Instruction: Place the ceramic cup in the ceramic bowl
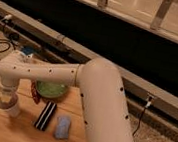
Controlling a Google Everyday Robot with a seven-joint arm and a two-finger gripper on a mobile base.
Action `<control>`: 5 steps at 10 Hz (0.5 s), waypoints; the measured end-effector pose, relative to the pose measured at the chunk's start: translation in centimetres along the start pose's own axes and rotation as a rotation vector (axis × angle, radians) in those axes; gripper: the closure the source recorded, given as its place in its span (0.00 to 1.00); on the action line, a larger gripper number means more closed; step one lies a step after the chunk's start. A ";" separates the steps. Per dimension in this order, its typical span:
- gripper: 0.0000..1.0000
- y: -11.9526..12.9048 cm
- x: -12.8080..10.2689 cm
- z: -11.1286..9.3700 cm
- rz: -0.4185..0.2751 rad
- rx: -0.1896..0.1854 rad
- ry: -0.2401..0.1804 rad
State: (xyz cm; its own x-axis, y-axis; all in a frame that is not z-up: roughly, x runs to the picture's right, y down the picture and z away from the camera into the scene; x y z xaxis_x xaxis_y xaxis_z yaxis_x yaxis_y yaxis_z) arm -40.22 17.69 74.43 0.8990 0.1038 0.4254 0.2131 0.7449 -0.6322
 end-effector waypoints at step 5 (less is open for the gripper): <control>1.00 0.2 -1.2 -1.0 -0.021 0.025 -0.017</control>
State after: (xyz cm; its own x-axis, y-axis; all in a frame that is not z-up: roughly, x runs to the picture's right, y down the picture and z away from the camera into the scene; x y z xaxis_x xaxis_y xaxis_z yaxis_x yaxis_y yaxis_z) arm -40.86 17.03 73.10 0.8878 0.0992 0.4495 0.2221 0.7629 -0.6071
